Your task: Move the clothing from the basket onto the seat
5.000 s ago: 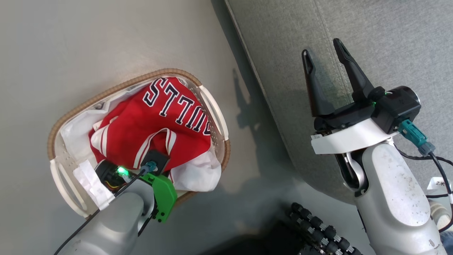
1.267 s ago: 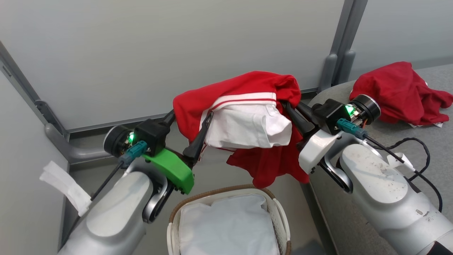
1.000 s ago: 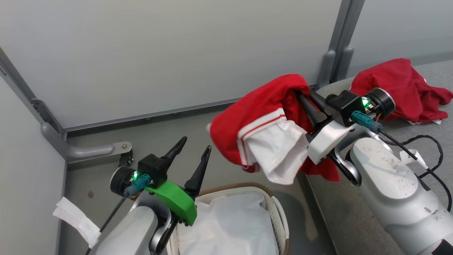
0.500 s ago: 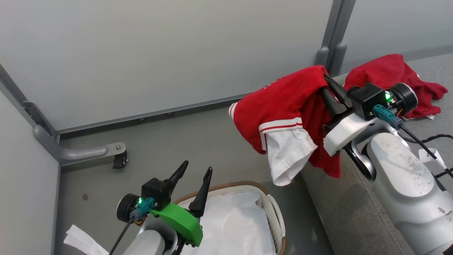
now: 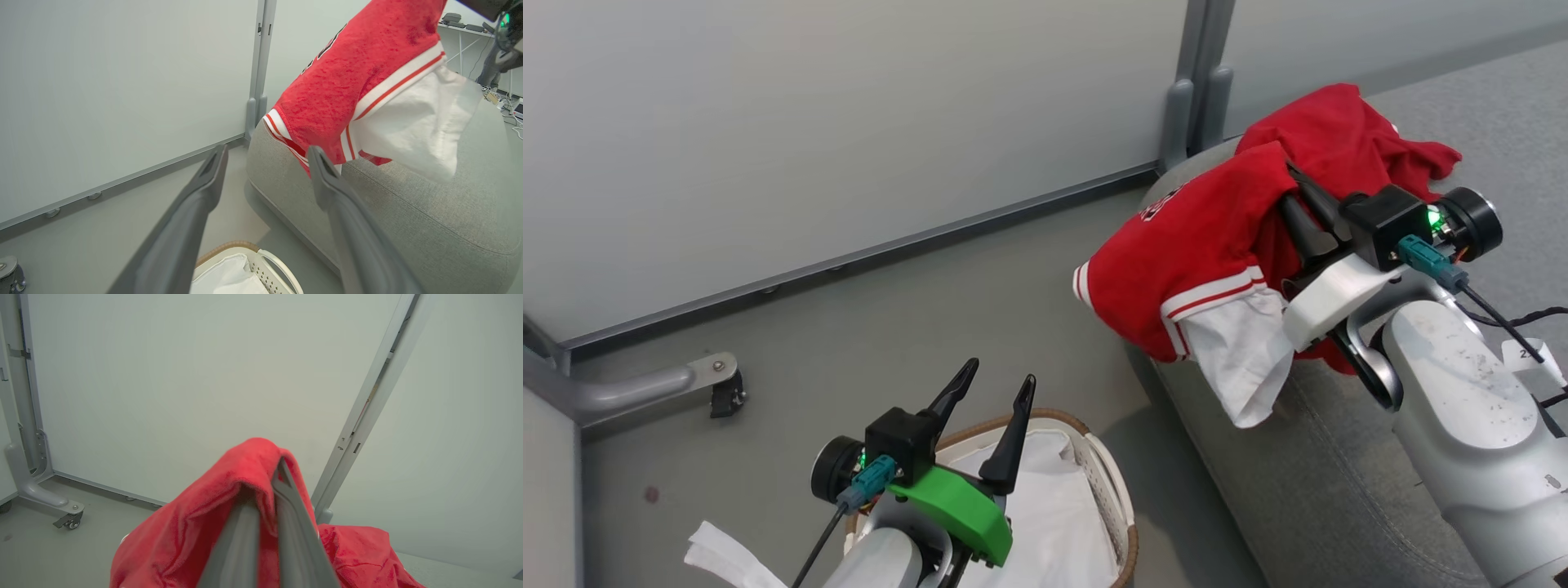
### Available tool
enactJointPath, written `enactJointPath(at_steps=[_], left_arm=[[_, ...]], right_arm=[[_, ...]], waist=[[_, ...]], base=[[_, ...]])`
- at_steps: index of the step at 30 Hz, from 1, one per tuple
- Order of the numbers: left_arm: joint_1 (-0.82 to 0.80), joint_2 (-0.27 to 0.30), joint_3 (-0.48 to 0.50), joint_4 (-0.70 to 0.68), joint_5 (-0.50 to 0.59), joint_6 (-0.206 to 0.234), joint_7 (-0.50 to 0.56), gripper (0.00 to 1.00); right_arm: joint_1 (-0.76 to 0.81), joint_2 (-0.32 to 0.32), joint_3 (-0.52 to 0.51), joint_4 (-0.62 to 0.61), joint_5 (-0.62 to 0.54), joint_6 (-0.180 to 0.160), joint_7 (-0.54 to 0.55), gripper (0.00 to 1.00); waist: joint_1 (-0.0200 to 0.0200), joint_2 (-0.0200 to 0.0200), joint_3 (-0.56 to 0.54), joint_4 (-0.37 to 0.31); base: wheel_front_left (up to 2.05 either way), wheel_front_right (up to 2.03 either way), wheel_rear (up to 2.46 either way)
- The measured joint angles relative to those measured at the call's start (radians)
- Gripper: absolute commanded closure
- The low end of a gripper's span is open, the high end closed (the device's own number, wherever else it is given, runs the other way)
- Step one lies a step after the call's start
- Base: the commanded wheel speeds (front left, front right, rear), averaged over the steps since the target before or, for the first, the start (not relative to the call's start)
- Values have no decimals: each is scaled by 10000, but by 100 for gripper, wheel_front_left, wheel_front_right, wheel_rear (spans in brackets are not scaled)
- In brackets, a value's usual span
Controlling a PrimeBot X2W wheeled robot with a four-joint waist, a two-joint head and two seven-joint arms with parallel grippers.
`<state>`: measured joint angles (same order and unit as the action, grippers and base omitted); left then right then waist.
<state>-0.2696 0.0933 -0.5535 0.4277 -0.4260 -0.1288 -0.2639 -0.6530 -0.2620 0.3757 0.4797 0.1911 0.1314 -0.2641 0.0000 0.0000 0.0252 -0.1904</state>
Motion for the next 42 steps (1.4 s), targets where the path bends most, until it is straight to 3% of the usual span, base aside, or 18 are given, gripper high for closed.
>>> enactJointPath(at_steps=[9,18,23,27,32,42], left_arm=[[-352,19,-353,-299,104,0,0,0],[-866,257,-600,-637,226,-2,0,0],[-1208,437,-702,-859,332,0,0,0],[-1476,543,-711,-1133,533,-2,0,0],[-1833,621,-819,-1546,717,-2,0,0],[-2154,769,-562,-1691,1212,-2,0,0]], right_arm=[[-28,-136,-980,-33,-77,0,0,100],[-954,-267,-2364,-4,-508,0,0,100],[-2344,-989,-3317,21,-790,0,0,100],[-3809,-1256,-4775,497,-734,-2,0,100],[-5224,-1779,-5814,899,-1737,0,40,100],[-4986,-1208,-6790,2077,-3010,0,23,100]], waist=[[0,0,710,-958],[0,0,1834,-1261],[1,0,2480,-1186],[0,0,3036,-1018],[0,0,3824,-766],[2,0,5376,-285]], base=[[0,0,0],[0,0,0],[0,0,0],[0,0,0],[0,0,0],[0,0,0]])
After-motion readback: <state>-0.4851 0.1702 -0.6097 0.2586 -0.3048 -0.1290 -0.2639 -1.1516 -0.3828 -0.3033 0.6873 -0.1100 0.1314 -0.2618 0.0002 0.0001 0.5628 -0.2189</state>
